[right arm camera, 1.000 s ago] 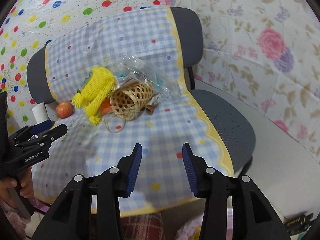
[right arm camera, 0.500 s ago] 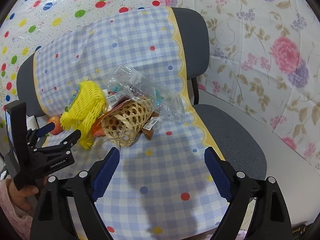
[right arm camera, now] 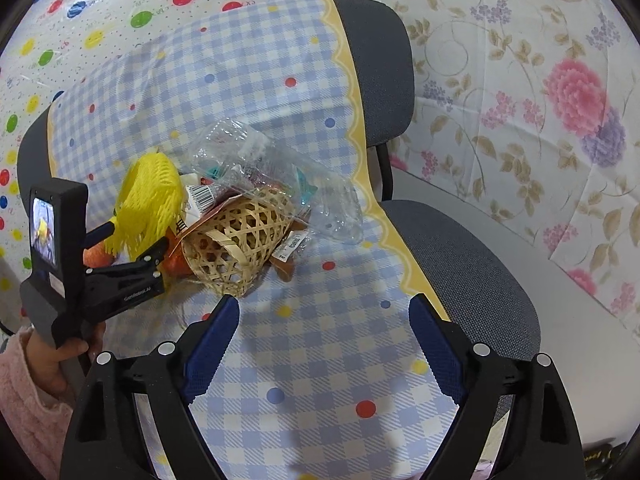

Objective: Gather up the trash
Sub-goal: 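Grasp the yellow foam net with left gripper while right gripper grasps clear plastic container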

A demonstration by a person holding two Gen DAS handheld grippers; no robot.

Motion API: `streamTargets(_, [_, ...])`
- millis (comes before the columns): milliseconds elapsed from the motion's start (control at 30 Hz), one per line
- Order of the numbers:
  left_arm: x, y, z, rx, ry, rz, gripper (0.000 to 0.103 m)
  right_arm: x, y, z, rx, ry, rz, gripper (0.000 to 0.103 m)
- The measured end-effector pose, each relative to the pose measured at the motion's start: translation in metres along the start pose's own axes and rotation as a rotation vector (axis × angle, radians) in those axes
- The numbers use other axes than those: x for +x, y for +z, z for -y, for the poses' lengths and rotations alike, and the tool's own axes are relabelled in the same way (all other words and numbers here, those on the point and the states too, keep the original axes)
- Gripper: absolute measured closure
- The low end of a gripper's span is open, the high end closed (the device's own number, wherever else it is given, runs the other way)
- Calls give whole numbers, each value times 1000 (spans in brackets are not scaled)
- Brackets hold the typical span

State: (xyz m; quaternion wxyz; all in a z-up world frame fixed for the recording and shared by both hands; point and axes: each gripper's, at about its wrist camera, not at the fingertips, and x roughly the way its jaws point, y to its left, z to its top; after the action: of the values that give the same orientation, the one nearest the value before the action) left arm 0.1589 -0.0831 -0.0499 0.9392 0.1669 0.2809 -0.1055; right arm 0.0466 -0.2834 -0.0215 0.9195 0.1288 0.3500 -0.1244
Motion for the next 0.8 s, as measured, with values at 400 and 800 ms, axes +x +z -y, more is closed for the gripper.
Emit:
streamTargets(400, [-58, -16, -73, -192, -112, 43, 94, -11, 3, -22, -60, 11, 54, 18])
streamTargets(800, [-106, -5, -99, -245, -198, 120, 95, 21, 56, -74, -180, 60, 103, 36])
